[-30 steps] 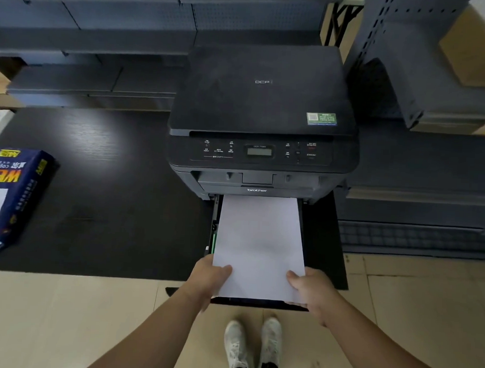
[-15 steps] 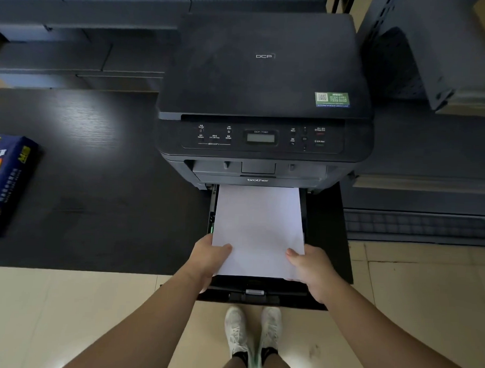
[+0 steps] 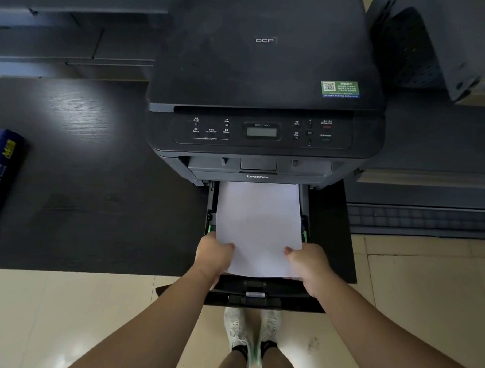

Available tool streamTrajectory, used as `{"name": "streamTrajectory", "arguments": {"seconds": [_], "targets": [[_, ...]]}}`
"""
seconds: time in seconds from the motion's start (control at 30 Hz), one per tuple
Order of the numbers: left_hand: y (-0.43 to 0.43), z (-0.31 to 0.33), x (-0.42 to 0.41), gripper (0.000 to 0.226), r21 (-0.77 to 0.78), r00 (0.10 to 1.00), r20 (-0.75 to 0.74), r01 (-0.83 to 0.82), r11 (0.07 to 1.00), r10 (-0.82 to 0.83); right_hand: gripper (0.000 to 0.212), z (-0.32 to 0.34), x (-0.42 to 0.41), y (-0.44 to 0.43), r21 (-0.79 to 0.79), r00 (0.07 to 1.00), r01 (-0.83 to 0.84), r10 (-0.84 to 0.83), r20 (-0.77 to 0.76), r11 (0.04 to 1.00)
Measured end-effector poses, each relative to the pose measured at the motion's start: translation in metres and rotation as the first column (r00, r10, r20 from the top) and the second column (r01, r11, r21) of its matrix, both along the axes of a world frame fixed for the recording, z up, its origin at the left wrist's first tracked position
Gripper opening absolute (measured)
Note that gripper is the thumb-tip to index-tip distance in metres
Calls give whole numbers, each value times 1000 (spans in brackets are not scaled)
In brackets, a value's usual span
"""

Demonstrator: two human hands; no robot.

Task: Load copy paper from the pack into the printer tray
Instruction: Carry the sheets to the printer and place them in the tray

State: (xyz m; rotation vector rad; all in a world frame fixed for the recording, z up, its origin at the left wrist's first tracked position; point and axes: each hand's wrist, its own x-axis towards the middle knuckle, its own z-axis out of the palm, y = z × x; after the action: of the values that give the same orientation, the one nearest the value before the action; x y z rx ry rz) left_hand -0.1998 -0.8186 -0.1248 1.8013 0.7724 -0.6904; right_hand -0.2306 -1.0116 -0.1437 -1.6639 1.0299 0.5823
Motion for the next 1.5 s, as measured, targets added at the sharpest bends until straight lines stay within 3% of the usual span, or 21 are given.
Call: {"name": "streamTrajectory", "arguments": {"seconds": [0.17, 0.57, 0.8, 1.1, 1.4, 1.5], "targets": [[0, -3, -8, 30, 1, 999, 40, 10, 1000, -10, 17, 2, -12, 5, -26, 998, 5, -3, 65, 1000], [0, -1, -19, 29, -46, 993, 75, -87, 995, 91, 6, 6, -21, 3, 13, 991, 81, -81, 109, 997], [-2, -9, -7, 24, -12, 996, 56, -65, 998, 66, 22, 0, -11, 2, -2, 998, 17, -17, 54, 1000], [-6, -11, -14, 25, 57, 990, 124, -78, 995, 71, 19, -6, -6, 9, -68, 999, 23, -20, 43, 997], [-2, -13, -13, 19, 190, 994, 92, 38, 981, -56, 12, 4, -20, 4, -78, 995, -65, 71, 64, 995], [2, -12, -17, 24, 258, 985, 65, 137, 956, -159, 13, 3, -24, -2, -157, 989, -142, 148, 29, 977]]}}
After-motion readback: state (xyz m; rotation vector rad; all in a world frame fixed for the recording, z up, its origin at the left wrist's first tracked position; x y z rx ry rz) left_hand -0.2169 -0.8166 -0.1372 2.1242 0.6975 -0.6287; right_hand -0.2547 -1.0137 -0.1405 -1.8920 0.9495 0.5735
